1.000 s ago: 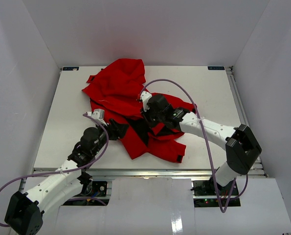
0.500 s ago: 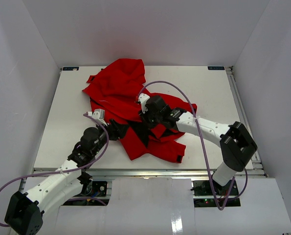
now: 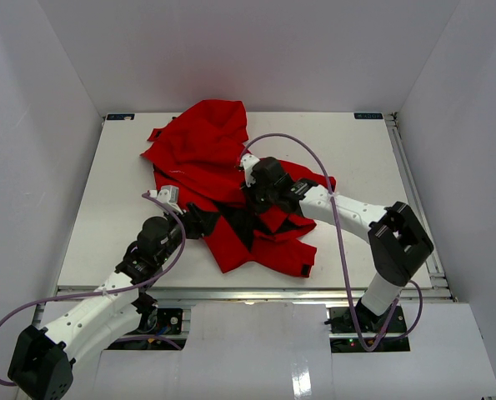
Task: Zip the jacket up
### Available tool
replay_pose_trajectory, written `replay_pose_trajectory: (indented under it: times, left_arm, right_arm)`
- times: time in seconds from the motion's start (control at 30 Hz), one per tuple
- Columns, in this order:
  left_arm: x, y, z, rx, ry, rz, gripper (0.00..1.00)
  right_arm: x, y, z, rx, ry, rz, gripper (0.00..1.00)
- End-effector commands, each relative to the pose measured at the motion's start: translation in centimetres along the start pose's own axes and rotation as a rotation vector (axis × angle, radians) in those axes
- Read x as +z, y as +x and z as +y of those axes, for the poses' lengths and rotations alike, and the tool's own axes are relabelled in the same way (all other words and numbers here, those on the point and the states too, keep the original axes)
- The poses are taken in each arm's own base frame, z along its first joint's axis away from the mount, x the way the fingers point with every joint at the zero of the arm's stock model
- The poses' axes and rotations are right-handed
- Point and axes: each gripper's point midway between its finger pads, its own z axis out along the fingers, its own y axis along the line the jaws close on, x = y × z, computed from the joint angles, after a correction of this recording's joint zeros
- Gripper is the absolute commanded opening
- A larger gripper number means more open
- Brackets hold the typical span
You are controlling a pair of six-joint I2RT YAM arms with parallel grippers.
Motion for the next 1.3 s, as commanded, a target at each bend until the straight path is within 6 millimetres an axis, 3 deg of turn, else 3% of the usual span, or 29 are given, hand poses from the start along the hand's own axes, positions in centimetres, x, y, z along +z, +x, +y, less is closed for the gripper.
replay_pose_trajectory:
  times: [0.0, 0.03, 0.3, 0.4, 0.57, 0.67, 0.83, 1.13, 1.27]
  left_arm:
    - [0.0, -0.6, -0.7, 0.015, 0.026, -0.017, 0.74]
    - [0.1, -0.6, -0.7, 0.015, 0.025, -0.017, 0.74]
    - [0.1, -0.5, -0.9, 0.016, 0.037, -0.012, 0.74]
    - [0.1, 0.1, -1.3, 0.007, 0.069, 0.007, 0.73]
    - [-0.1, 1.5, -4.3, -0.028, 0.242, 0.079, 0.72]
    - [-0.2, 2.2, -5.8, -0.037, 0.326, 0.126, 0.71]
    - [-0.3, 2.2, -6.9, -0.062, 0.392, 0.128, 0.71]
    - [-1.0, 1.9, -8.3, -0.116, 0.498, 0.089, 0.73]
    - [-1.0, 1.8, -8.0, -0.124, 0.479, 0.078, 0.73]
  right_arm:
    - [-0.7, -4.3, -0.6, 0.019, -0.012, -0.109, 0.26]
    - [-0.7, -4.4, -0.6, 0.019, -0.015, -0.11, 0.28]
    - [-0.3, -3.4, -0.2, 0.014, -0.045, -0.084, 0.08]
    - [-1.3, -4.5, 1.5, 0.019, -0.136, -0.112, 0.08]
    - [-5.3, -6.5, 5.6, 0.047, -0.355, -0.247, 0.08]
    - [-7.1, -7.2, 6.8, 0.059, -0.42, -0.314, 0.08]
    - [-8.2, -7.7, 7.9, 0.1, -0.485, -0.368, 0.08]
    - [-8.3, -7.6, 9.0, 0.224, -0.568, -0.44, 0.08]
    - [-8.2, -7.2, 9.6, 0.262, -0.601, -0.45, 0.08]
